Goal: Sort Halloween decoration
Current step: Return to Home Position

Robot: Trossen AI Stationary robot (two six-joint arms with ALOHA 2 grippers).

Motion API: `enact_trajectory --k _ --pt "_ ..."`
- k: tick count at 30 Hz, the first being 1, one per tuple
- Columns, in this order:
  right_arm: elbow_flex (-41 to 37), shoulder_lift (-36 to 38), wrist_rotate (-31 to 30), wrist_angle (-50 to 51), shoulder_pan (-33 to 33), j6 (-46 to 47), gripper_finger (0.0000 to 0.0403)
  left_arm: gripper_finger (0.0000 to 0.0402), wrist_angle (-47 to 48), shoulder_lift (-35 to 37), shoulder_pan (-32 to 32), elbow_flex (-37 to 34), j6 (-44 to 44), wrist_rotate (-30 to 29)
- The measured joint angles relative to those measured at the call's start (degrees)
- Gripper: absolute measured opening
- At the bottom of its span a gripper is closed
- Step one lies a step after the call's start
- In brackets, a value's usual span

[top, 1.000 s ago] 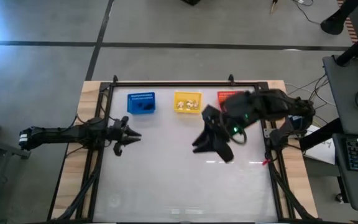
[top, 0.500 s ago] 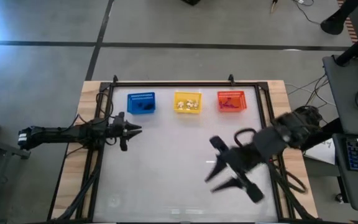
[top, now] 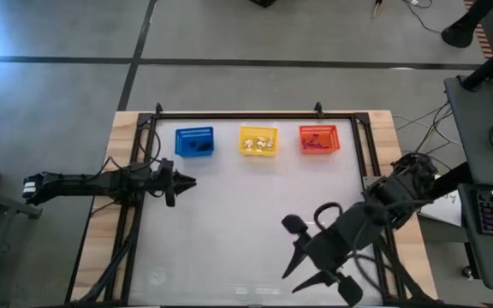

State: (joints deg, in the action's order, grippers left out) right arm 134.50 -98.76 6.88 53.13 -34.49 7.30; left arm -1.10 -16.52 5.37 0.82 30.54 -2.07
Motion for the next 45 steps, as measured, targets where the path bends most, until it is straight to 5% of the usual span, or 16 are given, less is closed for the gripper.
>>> enact_trajectory --k 5,15,24,29,45 --pt "-0.1 -2.6 5.7 -0.8 -1.1 -5.3 0.0128 0.0077 -0.4 -0.7 0.0 0.0 1.6 0.0" --pt "-2.2 -6.6 4.7 -5.8 -5.5 -5.0 0.0128 0.0077 -0.4 -0.3 0.0 -0.2 1.5 0.0" --pt "-16.2 -6.5 2.7 -21.0 -9.3 -4.4 0.0128 0.0077 -0.5 0.5 0.0 -0.2 1.5 0.1" --pt "-25.0 -1.6 -4.1 -22.1 -10.5 -1.4 0.0128 0.0077 -0.6 0.8 0.0 -0.2 1.5 0.1" --pt "-67.1 27.0 -4.5 -46.4 -11.7 -6.5 0.0128 0.0078 -0.6 1.4 0.0 -0.3 1.5 0.1"
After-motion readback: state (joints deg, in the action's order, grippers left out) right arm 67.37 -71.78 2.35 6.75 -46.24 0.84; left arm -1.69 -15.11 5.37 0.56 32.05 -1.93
